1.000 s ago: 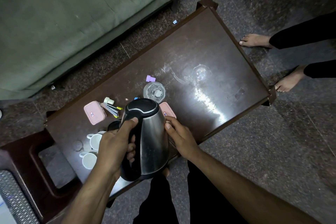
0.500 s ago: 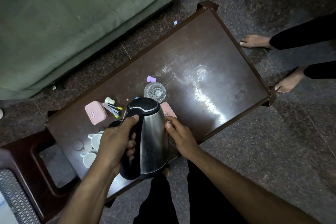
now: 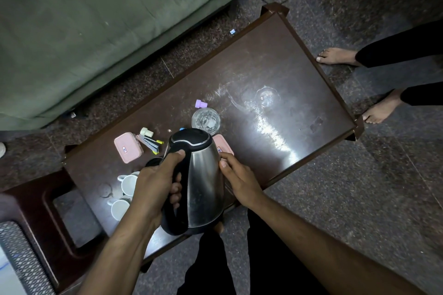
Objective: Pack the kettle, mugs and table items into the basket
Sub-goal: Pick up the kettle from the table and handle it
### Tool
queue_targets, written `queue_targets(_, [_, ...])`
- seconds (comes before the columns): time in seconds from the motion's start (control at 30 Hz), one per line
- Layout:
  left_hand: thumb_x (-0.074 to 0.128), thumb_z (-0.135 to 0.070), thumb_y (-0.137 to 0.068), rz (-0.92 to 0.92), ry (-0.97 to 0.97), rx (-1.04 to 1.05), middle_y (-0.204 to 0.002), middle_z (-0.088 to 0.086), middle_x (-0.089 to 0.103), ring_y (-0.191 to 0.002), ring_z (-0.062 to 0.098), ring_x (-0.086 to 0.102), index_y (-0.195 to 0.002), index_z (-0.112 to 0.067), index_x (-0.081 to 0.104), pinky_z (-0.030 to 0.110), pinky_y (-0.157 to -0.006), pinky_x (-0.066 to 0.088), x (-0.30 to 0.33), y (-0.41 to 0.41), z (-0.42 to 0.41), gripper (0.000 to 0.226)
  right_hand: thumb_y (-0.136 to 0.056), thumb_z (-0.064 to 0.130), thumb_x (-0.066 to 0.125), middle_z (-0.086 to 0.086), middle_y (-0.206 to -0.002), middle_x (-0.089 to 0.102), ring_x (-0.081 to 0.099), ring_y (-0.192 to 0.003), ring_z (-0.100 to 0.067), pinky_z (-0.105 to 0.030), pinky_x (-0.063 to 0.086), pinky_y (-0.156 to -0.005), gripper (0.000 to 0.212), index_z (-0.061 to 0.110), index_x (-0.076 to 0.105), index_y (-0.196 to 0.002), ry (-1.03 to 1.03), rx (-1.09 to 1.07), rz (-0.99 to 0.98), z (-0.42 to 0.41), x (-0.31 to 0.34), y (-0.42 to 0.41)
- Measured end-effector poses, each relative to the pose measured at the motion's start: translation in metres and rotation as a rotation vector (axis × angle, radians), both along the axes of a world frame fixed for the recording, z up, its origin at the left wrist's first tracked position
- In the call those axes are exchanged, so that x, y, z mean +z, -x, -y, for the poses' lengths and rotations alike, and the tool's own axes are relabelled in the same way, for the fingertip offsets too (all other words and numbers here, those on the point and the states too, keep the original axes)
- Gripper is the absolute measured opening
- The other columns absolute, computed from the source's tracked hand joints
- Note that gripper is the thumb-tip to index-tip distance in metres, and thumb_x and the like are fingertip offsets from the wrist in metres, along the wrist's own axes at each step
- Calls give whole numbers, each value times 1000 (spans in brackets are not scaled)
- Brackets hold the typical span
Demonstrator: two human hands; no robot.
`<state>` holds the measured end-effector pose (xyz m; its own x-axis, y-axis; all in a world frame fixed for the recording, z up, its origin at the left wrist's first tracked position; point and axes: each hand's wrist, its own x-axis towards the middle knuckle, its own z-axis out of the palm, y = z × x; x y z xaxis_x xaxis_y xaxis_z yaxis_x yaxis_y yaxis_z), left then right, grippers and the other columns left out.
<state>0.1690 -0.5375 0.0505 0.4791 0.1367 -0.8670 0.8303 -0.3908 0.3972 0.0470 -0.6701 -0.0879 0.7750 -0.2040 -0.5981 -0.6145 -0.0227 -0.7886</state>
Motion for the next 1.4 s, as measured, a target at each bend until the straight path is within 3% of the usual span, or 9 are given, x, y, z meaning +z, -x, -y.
queue_targets(0.17, [73, -48, -81, 37, 32, -2, -50, 2, 41, -34, 14, 31, -40, -22, 56, 17, -38, 31, -3, -1, 0, 51, -96, 66, 37, 11, -121, 71, 65, -115, -6, -40, 50, -101, 49, 34, 57, -128, -9, -10, 21, 0, 0, 0])
queue_targets(0.33, [73, -50, -80, 35, 50, -16, -46, 1, 38, -34, 14, 31, -41, -21, 54, 18, -37, 31, -6, 1, -4, 52, -95, 69, 37, 14, -126, 69, 63, -118, -4, -39, 49, -103, 47, 40, 54, -128, 0, -6, 11, 1, 0, -1])
queue_targets(0.53, [73, -55, -75, 25, 94, -49, -44, 1, 37, -34, 16, 32, -44, -21, 55, 21, -37, 33, -12, 9, -15, 50, -90, 81, 36, 14, -129, 67, 61, -123, -3, -40, 48, -107, 59, 42, 54, -130, 4, -3, 15, 3, 1, 2])
queue_targets(0.7, [74, -61, -64, 59, 153, -59, -44, 4, 38, -37, 17, 33, -49, -19, 56, 20, -39, 32, -11, 21, -30, 48, -93, 72, 42, 14, -132, 65, 59, -124, 0, -40, 47, -108, 48, 46, 52, -132, 15, 57, 8, 6, 8, 5])
queue_targets(0.87, [72, -53, -75, 83, 222, 2, -43, 5, 35, -38, 17, 31, -52, -17, 53, 23, -40, 31, 0, 36, -43, 46, -93, 67, 42, 15, -133, 64, 58, -124, 3, -33, 46, -110, 48, 47, 46, -136, 57, 145, 18, 6, 26, 5])
queue_targets(1.1, [71, -57, -67, 141, 310, 128, -46, 7, 31, -42, 16, 28, -56, -14, 51, 28, -51, 27, 15, 61, -81, 49, -95, 60, 45, 18, -122, 66, 61, -115, 1, -34, 50, -103, 46, 43, 49, -138, 126, 231, 112, -14, 53, 0])
queue_targets(1.3, [72, -56, -69, 255, 331, 266, -44, 4, 32, -40, 15, 28, -56, -15, 50, 26, -49, 26, 27, 85, -137, 49, -97, 54, 48, 16, -123, 66, 64, -112, -6, -33, 51, -98, 45, 37, 50, -139, 111, 390, 186, -57, 75, -17])
queue_targets(1.4, [72, -55, -70, 303, 304, 351, -43, 5, 32, -40, 16, 31, -56, -12, 52, 27, -50, 28, 34, 96, -172, 49, -97, 55, 47, 28, -109, 66, 68, -92, 0, -25, 51, -84, 47, 36, 50, -139, 88, 481, 196, -91, 83, -28])
